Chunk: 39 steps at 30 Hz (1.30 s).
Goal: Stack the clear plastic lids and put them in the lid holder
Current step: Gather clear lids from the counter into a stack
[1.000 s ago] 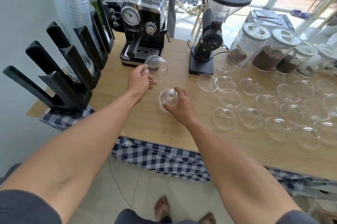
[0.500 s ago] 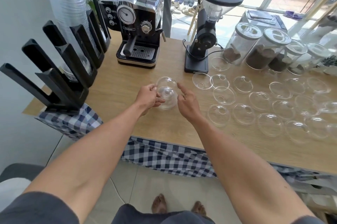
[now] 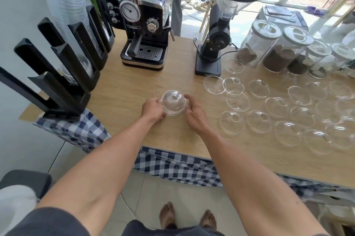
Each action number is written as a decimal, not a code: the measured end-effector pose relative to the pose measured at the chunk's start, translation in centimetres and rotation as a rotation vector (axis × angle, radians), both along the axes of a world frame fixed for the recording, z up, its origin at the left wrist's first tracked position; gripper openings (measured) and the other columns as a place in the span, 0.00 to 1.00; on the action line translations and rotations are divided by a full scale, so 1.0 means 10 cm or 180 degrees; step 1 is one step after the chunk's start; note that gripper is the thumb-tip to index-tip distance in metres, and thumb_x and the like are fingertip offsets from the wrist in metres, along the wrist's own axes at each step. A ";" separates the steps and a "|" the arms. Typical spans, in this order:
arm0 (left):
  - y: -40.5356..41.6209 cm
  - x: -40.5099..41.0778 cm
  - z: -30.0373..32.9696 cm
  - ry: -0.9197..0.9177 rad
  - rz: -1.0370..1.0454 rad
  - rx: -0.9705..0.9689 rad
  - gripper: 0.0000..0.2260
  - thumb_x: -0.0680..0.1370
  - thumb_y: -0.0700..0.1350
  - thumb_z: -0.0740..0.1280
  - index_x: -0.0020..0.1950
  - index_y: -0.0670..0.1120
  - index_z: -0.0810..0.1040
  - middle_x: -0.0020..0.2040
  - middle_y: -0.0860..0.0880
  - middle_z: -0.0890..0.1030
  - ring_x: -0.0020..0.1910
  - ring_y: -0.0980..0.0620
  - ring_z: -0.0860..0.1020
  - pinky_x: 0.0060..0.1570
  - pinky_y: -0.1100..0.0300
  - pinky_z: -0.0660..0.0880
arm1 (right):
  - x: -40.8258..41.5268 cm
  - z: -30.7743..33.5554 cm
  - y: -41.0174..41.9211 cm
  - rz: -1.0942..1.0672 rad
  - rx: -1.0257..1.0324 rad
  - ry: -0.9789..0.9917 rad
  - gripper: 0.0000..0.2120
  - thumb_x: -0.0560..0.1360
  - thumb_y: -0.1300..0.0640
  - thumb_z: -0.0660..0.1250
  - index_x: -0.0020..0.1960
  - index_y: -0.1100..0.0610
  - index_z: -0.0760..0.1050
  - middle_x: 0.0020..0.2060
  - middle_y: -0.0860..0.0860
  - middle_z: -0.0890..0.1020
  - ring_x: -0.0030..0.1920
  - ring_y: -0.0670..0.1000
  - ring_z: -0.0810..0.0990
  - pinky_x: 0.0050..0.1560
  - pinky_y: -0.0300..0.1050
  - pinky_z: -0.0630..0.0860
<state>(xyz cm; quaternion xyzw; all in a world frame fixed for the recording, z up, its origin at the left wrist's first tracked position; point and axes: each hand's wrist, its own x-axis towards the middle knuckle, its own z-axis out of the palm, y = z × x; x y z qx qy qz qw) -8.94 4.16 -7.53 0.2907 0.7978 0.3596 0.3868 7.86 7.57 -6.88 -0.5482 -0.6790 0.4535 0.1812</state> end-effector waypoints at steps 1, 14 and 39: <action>0.01 -0.02 -0.03 0.0064 -0.0003 -0.0051 0.12 0.86 0.45 0.61 0.46 0.48 0.80 0.46 0.41 0.87 0.45 0.44 0.87 0.50 0.44 0.85 | -0.01 0.00 0.01 -0.0037 -0.0027 0.0044 0.21 0.82 0.55 0.57 0.74 0.43 0.69 0.69 0.54 0.78 0.70 0.55 0.75 0.70 0.60 0.73; 0.10 0.01 -0.09 -0.0535 0.0638 0.0001 0.15 0.75 0.31 0.64 0.53 0.42 0.87 0.50 0.39 0.87 0.37 0.46 0.81 0.38 0.56 0.79 | -0.13 0.08 0.12 -0.0766 -0.0540 0.0942 0.12 0.82 0.63 0.64 0.62 0.50 0.78 0.53 0.51 0.85 0.49 0.47 0.84 0.42 0.38 0.77; -1.18 -0.83 1.62 0.0491 0.1473 0.0914 0.09 0.80 0.38 0.67 0.47 0.36 0.86 0.45 0.38 0.86 0.45 0.44 0.87 0.44 0.49 0.86 | -1.13 1.38 -0.35 0.0774 -0.0444 0.1786 0.10 0.81 0.64 0.70 0.57 0.55 0.87 0.45 0.47 0.88 0.52 0.51 0.87 0.57 0.52 0.86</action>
